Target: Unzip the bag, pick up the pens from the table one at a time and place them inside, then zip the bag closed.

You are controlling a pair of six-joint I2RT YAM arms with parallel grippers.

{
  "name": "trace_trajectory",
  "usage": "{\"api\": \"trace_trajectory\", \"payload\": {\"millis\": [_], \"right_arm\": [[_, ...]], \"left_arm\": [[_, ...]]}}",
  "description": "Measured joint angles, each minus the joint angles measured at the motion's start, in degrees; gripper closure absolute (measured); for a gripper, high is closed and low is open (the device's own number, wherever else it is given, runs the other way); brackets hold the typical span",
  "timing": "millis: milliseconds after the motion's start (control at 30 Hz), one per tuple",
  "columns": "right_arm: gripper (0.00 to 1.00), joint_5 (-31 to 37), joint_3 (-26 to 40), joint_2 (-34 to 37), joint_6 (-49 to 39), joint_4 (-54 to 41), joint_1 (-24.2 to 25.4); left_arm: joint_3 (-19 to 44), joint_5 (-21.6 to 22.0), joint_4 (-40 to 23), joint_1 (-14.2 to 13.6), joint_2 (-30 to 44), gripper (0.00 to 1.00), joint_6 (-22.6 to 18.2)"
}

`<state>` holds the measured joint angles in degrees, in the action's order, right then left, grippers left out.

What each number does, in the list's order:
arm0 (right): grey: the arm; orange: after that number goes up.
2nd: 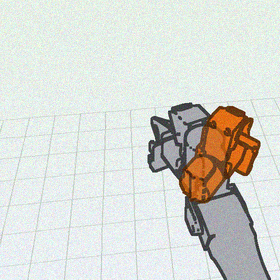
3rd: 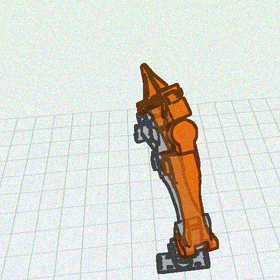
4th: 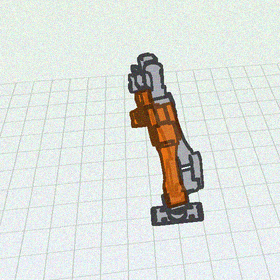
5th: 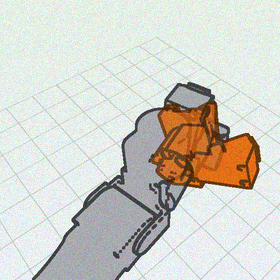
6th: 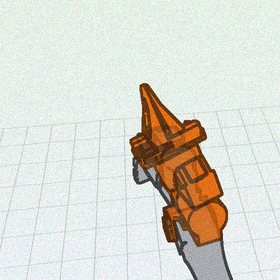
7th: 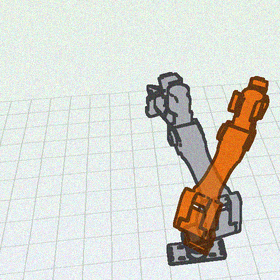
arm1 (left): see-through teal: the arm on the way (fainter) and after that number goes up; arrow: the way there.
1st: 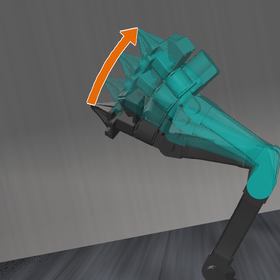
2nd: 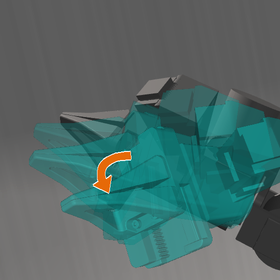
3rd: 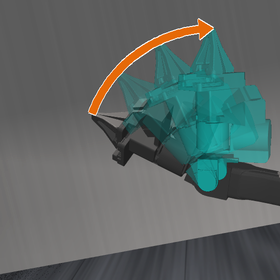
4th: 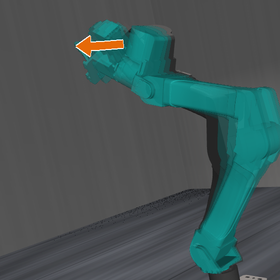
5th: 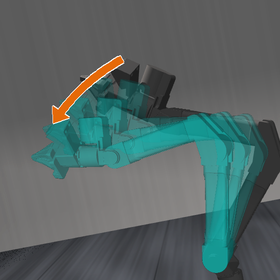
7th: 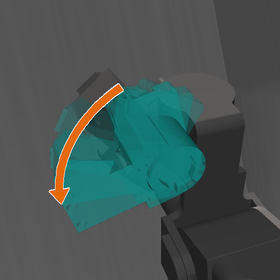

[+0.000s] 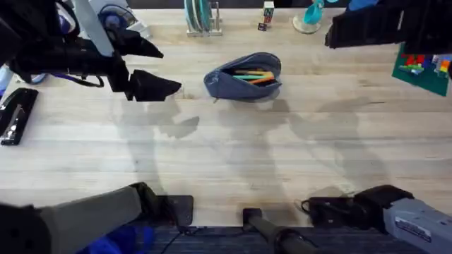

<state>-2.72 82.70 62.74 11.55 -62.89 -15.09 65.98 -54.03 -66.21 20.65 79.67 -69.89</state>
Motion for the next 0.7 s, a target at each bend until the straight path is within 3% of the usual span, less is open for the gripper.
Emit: {"api": "trace_trajectory", "payload": {"millis": [233,467,700], "right_arm": [[0.004,0.17,0.0,0.0,6.08,-0.12,-0.2],[0.006,0.34,0.61,0.87,11.05,-1.77,-3.21],[0.005,4.94,9.34,9.08,15.78,-10.03,-9.75]], "left_arm": [[0.0,-3.3,0.03,1.14,5.61,0.007,-2.71],[-0.04,-4.47,0.32,1.46,6.52,0.007,-3.49],[-0.04,-4.91,1.21,1.46,6.52,0.007,-3.89]]}}
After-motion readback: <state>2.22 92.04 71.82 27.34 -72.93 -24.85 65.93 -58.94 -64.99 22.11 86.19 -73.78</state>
